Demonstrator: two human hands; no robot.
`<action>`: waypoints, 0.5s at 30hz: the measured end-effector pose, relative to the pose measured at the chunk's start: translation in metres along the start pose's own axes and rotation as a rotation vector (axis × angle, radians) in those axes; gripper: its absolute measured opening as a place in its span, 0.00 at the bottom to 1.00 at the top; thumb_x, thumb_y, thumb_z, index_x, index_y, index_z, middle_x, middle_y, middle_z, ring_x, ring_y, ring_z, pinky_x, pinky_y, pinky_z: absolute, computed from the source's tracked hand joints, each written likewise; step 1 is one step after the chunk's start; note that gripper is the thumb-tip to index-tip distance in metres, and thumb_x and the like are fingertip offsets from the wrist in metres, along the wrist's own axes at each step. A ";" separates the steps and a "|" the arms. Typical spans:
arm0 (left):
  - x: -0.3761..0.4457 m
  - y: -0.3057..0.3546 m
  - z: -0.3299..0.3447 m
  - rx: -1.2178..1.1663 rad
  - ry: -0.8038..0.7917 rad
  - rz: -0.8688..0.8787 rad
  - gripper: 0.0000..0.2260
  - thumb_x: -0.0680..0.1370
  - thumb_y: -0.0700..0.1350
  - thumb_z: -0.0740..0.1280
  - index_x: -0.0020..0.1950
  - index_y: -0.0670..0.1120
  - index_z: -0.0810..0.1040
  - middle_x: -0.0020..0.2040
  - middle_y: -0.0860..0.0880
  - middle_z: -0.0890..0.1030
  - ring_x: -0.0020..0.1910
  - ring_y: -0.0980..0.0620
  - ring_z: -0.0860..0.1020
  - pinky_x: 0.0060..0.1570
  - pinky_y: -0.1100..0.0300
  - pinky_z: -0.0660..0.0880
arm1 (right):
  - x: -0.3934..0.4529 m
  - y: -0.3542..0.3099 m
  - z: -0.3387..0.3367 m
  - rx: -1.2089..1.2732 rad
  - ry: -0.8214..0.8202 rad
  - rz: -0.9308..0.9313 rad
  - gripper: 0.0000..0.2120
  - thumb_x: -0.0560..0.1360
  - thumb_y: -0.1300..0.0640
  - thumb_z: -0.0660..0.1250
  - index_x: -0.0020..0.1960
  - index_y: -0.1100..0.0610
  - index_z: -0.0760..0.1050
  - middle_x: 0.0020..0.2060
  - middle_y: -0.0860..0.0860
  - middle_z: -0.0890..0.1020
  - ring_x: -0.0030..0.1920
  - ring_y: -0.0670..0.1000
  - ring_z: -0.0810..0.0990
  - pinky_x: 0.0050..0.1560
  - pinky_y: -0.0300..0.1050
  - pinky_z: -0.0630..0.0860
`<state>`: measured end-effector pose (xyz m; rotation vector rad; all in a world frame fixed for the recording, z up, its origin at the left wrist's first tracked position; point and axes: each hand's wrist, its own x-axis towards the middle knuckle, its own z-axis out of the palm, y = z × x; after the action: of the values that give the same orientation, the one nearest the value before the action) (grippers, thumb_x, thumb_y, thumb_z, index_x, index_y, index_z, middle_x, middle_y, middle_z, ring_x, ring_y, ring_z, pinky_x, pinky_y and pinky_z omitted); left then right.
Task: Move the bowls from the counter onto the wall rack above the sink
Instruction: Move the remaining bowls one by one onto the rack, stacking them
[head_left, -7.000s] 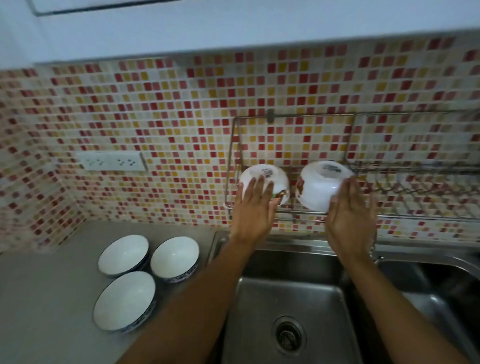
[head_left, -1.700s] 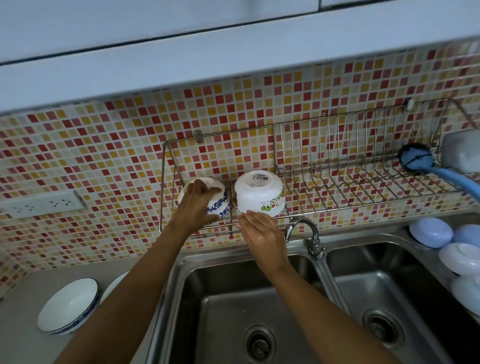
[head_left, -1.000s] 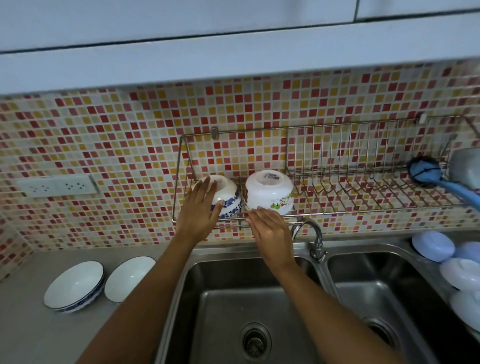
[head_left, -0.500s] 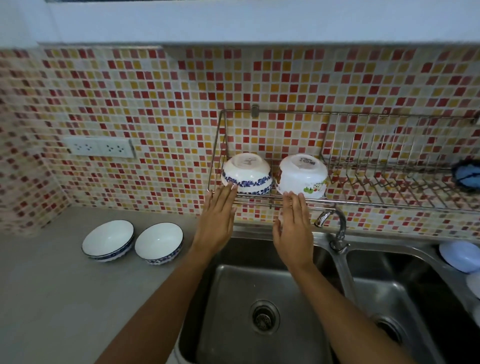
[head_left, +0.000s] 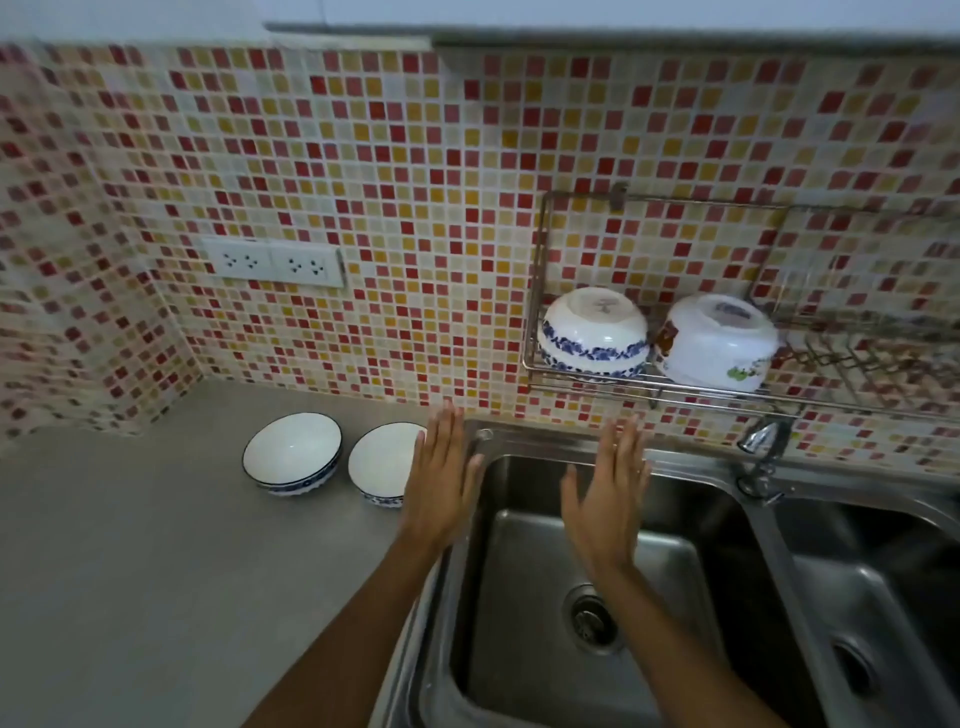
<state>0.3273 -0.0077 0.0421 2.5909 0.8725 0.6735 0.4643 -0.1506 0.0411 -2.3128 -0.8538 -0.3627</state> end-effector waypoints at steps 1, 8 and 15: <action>-0.003 -0.017 -0.002 -0.032 -0.002 -0.058 0.27 0.81 0.58 0.44 0.76 0.49 0.40 0.77 0.51 0.41 0.77 0.53 0.40 0.74 0.57 0.36 | -0.009 -0.011 0.014 0.006 -0.065 -0.012 0.35 0.77 0.47 0.58 0.78 0.56 0.47 0.78 0.55 0.43 0.77 0.56 0.40 0.76 0.61 0.47; 0.001 -0.115 -0.016 -0.169 -0.144 -0.359 0.28 0.82 0.53 0.51 0.77 0.44 0.47 0.79 0.46 0.50 0.77 0.47 0.50 0.74 0.53 0.52 | -0.030 -0.087 0.085 0.280 -0.508 0.131 0.39 0.76 0.38 0.60 0.78 0.51 0.47 0.77 0.54 0.55 0.76 0.57 0.58 0.72 0.57 0.62; 0.032 -0.163 -0.012 -0.142 -0.270 -0.396 0.26 0.82 0.48 0.56 0.77 0.43 0.49 0.78 0.44 0.52 0.77 0.44 0.53 0.73 0.52 0.53 | -0.016 -0.126 0.131 0.344 -0.659 0.369 0.40 0.75 0.38 0.63 0.77 0.52 0.49 0.73 0.56 0.66 0.70 0.62 0.68 0.68 0.56 0.66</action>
<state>0.2654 0.1383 -0.0091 2.2210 1.1519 0.2567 0.3736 0.0004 -0.0057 -2.2011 -0.6826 0.6876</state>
